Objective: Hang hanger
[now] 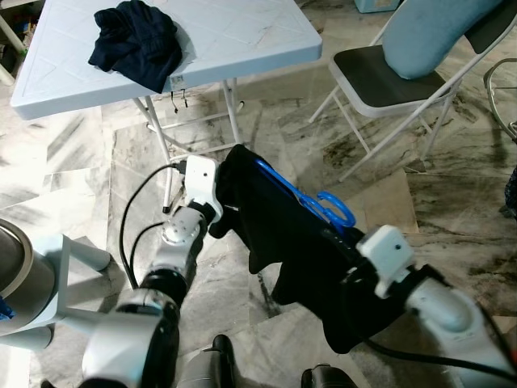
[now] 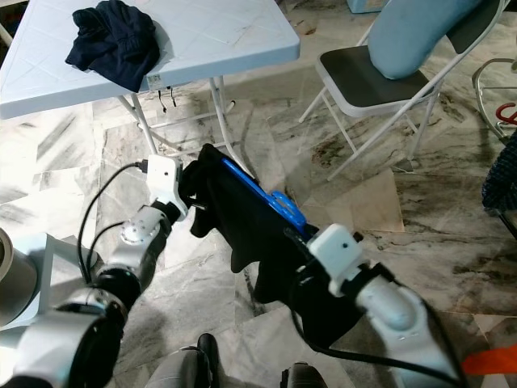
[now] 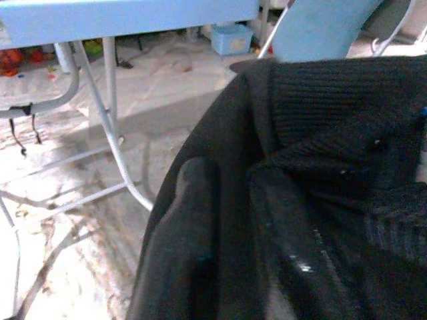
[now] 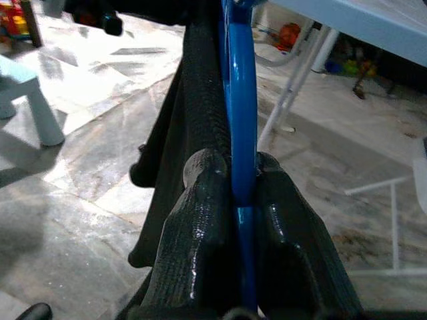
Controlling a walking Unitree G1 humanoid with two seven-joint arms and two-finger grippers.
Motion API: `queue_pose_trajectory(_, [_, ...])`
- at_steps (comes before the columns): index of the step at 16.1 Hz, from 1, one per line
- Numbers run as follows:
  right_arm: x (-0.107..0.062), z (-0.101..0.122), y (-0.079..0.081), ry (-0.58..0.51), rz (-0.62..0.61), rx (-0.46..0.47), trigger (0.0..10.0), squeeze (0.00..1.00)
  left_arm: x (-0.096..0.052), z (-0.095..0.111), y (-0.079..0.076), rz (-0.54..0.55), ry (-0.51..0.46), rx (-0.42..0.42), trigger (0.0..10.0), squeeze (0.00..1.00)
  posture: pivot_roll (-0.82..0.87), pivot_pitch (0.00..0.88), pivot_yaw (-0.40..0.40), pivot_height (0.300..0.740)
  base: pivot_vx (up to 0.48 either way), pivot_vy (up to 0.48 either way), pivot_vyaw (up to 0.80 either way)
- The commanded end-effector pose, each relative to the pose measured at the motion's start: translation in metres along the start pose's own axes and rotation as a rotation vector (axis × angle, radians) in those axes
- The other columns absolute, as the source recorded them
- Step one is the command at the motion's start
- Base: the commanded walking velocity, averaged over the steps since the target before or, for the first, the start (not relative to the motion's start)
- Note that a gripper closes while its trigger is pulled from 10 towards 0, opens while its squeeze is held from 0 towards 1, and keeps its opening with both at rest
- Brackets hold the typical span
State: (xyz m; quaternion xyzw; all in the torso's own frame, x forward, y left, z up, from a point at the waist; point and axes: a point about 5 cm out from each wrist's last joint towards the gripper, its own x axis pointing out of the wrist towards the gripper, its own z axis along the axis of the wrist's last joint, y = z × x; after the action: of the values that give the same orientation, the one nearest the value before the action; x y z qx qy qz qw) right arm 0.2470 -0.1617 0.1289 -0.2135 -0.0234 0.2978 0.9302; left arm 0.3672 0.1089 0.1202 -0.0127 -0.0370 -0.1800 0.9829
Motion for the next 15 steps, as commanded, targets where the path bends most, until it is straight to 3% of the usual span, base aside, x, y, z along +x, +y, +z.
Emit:
queue_pose_trajectory(1, [-0.003, -0.008, 0.000, 0.043, -0.035, -0.017, 10.0, 0.00, -0.006, 0.006, 0.021, 0.082, -0.044, 0.017, 10.0, 1.00, -0.16, 0.228, 0.092, 0.740, 0.000, 0.000, 0.00])
queue_pose_trajectory(4, [0.004, -0.006, -0.001, 0.042, -0.060, -0.063, 10.0, 0.00, -0.007, 0.003, 0.011, 0.032, -0.049, 0.012, 10.0, 1.00, -0.17, 0.229, 0.094, 0.740, 0.000, 0.000, 0.00])
queue_pose_trajectory(8, [0.019, -0.003, -0.003, 0.037, -0.166, -0.086, 10.0, 0.00, -0.008, 0.000, -0.019, -0.107, -0.103, -0.050, 10.0, 1.00, -0.17, 0.232, 0.091, 0.740, 0.000, 0.000, 0.00])
queue_pose_trajectory(11, [0.023, -0.003, -0.002, 0.034, -0.175, -0.096, 10.0, 0.00, -0.010, 0.000, -0.023, -0.125, -0.111, -0.031, 10.0, 1.00, -0.17, 0.233, 0.089, 0.740, 0.000, 0.000, 0.00])
queue_pose_trajectory(15, [0.023, -0.006, 0.002, 0.043, -0.150, -0.127, 10.0, 0.00, -0.006, 0.016, -0.023, -0.130, -0.183, -0.012, 10.0, 1.00, -0.17, 0.233, 0.088, 0.740, 0.000, 0.000, 0.00])
